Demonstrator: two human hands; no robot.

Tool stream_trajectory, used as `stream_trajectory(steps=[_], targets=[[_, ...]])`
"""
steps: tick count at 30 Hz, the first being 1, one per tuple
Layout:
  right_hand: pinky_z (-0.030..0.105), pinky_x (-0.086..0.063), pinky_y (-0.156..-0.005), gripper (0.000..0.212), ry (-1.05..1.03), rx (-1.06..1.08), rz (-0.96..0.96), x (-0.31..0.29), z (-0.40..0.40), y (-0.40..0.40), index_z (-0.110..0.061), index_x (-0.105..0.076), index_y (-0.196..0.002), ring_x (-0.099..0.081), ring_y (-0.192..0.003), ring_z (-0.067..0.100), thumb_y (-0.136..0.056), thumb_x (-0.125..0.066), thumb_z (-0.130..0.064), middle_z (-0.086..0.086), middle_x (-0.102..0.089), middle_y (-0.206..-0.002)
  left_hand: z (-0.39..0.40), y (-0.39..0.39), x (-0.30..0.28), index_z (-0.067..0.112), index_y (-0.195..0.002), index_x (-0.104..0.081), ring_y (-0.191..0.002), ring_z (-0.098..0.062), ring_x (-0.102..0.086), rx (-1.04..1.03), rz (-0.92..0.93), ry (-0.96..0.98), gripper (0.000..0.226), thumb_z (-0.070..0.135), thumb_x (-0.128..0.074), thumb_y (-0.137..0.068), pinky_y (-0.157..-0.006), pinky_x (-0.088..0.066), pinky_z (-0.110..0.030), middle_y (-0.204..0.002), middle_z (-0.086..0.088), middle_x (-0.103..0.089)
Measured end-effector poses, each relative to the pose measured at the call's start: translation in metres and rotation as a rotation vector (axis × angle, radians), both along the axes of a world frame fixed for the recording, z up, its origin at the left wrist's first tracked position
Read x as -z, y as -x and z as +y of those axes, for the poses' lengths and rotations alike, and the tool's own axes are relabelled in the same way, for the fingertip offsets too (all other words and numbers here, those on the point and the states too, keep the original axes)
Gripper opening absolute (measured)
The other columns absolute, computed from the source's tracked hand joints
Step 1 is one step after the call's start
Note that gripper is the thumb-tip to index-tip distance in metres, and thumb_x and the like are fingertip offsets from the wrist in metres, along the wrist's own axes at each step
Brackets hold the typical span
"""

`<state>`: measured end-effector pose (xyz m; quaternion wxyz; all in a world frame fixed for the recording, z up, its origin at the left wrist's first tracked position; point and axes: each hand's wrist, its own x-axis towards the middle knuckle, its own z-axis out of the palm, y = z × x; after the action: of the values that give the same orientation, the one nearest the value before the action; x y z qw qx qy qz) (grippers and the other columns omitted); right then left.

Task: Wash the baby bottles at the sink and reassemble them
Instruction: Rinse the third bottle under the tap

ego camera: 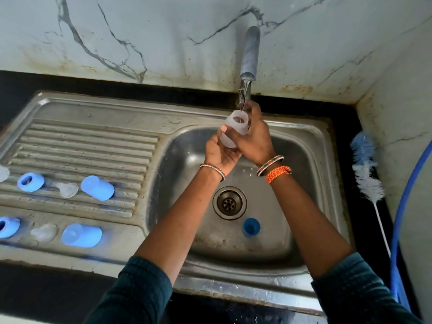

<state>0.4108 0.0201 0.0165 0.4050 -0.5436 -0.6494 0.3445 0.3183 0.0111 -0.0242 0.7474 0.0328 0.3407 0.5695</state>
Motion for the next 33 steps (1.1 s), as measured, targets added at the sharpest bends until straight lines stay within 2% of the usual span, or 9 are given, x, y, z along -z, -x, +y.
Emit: stream_trajectory(steps=[4, 7, 12, 14, 23, 25, 29, 31, 33], targets=[[0.025, -0.051, -0.084, 0.049, -0.036, 0.104, 0.031, 0.001, 0.004, -0.001, -0.011, -0.057, -0.118, -0.060, -0.097, 0.012, -0.075, -0.077, -0.022, -0.004, -0.062, -0.107, 0.003, 0.004, 0.003, 0.012, -0.109, -0.056, -0.077, -0.017, -0.063, 0.078, 0.119, 0.028, 0.041, 0.043, -0.030, -0.101, -0.072, -0.053, -0.032, -0.090, -0.007, -0.065], [0.008, -0.044, -0.078, 0.041, -0.224, 0.212, 0.049, 0.009, 0.003, 0.004, -0.023, -0.059, -0.106, -0.056, -0.089, 0.002, -0.071, -0.079, -0.028, -0.011, -0.060, -0.097, 0.009, 0.016, 0.009, 0.018, -0.088, -0.054, -0.073, -0.014, -0.050, 0.029, 0.300, 0.143, 0.035, 0.042, -0.032, -0.100, -0.072, -0.043, -0.031, -0.079, 0.000, -0.054], [0.004, -0.036, -0.073, 0.038, 0.050, 0.133, -0.150, 0.051, 0.001, 0.015, -0.008, -0.065, -0.104, -0.062, -0.089, 0.019, -0.071, -0.081, -0.020, 0.003, -0.067, -0.095, 0.005, 0.035, 0.023, 0.017, -0.109, -0.060, -0.100, -0.016, -0.057, 0.029, 0.614, 0.238, 0.024, 0.023, -0.040, -0.097, -0.088, -0.042, -0.029, -0.109, -0.004, -0.061], [0.005, -0.036, -0.071, 0.036, -0.069, 0.254, -0.054, 0.048, 0.005, 0.023, -0.010, -0.064, -0.102, -0.058, -0.084, 0.013, -0.071, -0.079, -0.021, -0.001, -0.065, -0.091, 0.006, 0.041, 0.025, 0.019, -0.095, -0.059, -0.084, -0.012, -0.052, 0.028, 0.627, 0.247, 0.019, 0.023, -0.041, -0.097, -0.076, -0.041, -0.025, -0.094, 0.001, -0.057], [0.023, -0.045, -0.081, 0.038, 0.059, 0.249, -0.038, 0.044, 0.009, 0.027, -0.006, -0.063, -0.106, -0.056, -0.089, 0.014, -0.073, -0.078, -0.017, 0.008, -0.066, -0.104, 0.012, 0.042, 0.028, 0.016, -0.098, -0.055, -0.075, -0.013, -0.052, 0.080, 0.574, 0.279, 0.021, 0.021, -0.035, -0.098, -0.083, -0.041, -0.031, -0.085, -0.001, -0.057], [0.030, -0.049, -0.082, 0.040, 0.395, 0.278, 0.187, 0.046, 0.013, 0.020, -0.005, -0.062, -0.110, -0.058, -0.096, 0.021, -0.076, -0.077, -0.021, 0.010, -0.065, -0.109, 0.009, 0.037, 0.024, 0.015, -0.091, -0.055, -0.075, -0.015, -0.053, 0.101, 0.559, 0.273, 0.024, 0.026, -0.034, -0.098, -0.081, -0.041, -0.030, -0.084, -0.002, -0.058], [0.025, -0.052, -0.050, 0.027, 0.789, 0.312, 1.220, 0.038, 0.008, 0.007, -0.007, -0.056, -0.095, -0.056, -0.078, 0.025, -0.095, -0.050, -0.034, 0.013, -0.057, -0.093, 0.011, 0.038, 0.017, 0.017, -0.093, -0.060, -0.089, -0.019, -0.056, 0.076, 0.464, 0.158, 0.033, 0.034, -0.033, -0.097, -0.080, -0.044, -0.031, -0.094, -0.004, -0.062], [0.019, -0.049, -0.040, 0.035, 0.967, 0.217, 1.393, 0.039, 0.007, 0.003, -0.006, -0.054, -0.093, -0.056, -0.066, 0.020, -0.096, -0.043, -0.038, 0.012, -0.055, -0.085, 0.010, 0.039, 0.013, 0.014, -0.097, -0.062, -0.094, -0.022, -0.058, 0.084, 0.406, 0.134, 0.034, 0.033, -0.033, -0.097, -0.087, -0.046, -0.035, -0.100, -0.007, -0.063], [0.020, -0.050, -0.040, 0.035, 1.047, 0.150, 1.288, 0.040, 0.007, 0.003, -0.005, -0.055, -0.092, -0.060, -0.059, 0.020, -0.097, -0.043, -0.038, 0.011, -0.060, -0.078, 0.009, 0.040, 0.014, 0.012, -0.094, -0.061, -0.086, -0.022, -0.059, 0.090, 0.395, 0.150, 0.032, 0.029, -0.035, -0.096, -0.085, -0.047, -0.035, -0.092, -0.008, -0.064]])
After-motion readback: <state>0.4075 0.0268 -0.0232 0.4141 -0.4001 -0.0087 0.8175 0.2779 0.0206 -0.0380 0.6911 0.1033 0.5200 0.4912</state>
